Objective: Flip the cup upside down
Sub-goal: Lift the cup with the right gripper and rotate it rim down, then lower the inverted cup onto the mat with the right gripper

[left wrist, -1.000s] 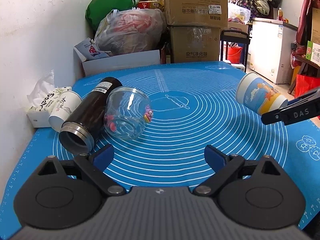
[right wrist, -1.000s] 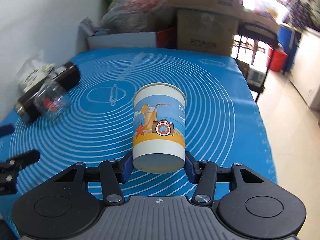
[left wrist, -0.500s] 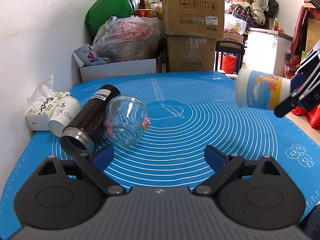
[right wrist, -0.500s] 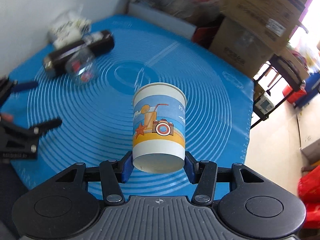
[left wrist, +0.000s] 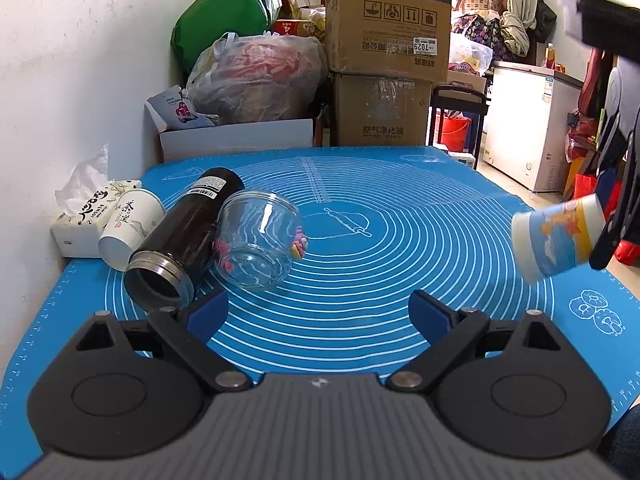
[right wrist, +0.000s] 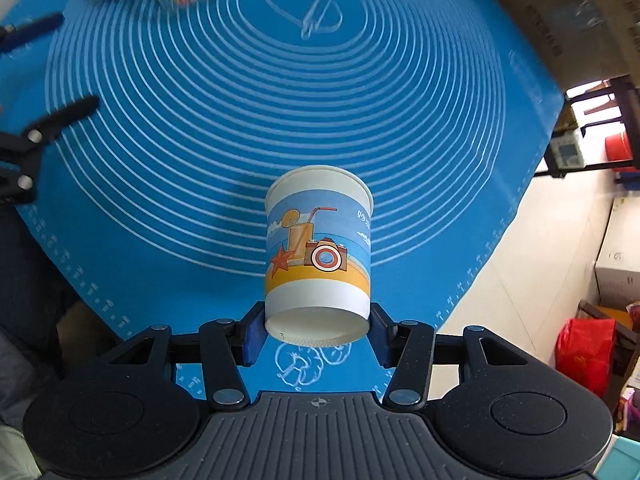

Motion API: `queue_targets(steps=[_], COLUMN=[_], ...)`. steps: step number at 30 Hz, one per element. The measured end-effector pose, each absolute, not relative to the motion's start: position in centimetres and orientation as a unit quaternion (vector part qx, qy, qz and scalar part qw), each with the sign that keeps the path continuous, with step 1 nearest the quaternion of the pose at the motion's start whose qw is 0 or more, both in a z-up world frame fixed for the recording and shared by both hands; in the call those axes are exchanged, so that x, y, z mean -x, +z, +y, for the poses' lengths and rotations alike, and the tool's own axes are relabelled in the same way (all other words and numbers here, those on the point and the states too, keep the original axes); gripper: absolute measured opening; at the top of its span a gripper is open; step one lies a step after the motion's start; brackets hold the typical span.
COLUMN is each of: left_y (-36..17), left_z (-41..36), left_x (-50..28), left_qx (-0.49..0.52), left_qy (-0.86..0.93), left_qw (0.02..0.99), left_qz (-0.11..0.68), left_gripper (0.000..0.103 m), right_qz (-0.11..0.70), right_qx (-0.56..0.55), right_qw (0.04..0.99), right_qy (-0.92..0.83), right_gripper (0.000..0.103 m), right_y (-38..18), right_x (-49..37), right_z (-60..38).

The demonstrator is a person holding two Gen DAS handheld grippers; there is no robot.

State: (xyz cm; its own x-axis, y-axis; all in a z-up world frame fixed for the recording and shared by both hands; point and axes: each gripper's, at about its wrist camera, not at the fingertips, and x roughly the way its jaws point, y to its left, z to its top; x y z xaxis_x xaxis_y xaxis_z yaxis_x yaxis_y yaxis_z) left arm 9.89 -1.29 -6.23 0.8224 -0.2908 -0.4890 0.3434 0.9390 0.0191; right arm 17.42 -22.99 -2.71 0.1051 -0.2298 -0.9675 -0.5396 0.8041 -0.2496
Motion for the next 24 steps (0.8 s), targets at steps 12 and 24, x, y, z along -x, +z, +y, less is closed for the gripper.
queue_targets(steps=[12, 24], left_y=[-6.7, -6.8], left_z=[-1.0, -1.3], left_x=[-11.8, -13.6], left_qx=[-0.036, -0.022], left_qy=[-0.151, -0.140], left_qw=[0.954, 0.954], left_qz=[0.256, 0.262], left_gripper=[0.096, 0.096], right_qz=[0.671, 0.633], right_qx=[0.277, 0.263], right_qw=[0.677, 0.719], right_qy=[0.122, 0.117], right_gripper=[0.050, 0.066], right_y=[-3.9, -4.2], right_x=[-21.4, -23.0], right_z=[-23.0, -23.4])
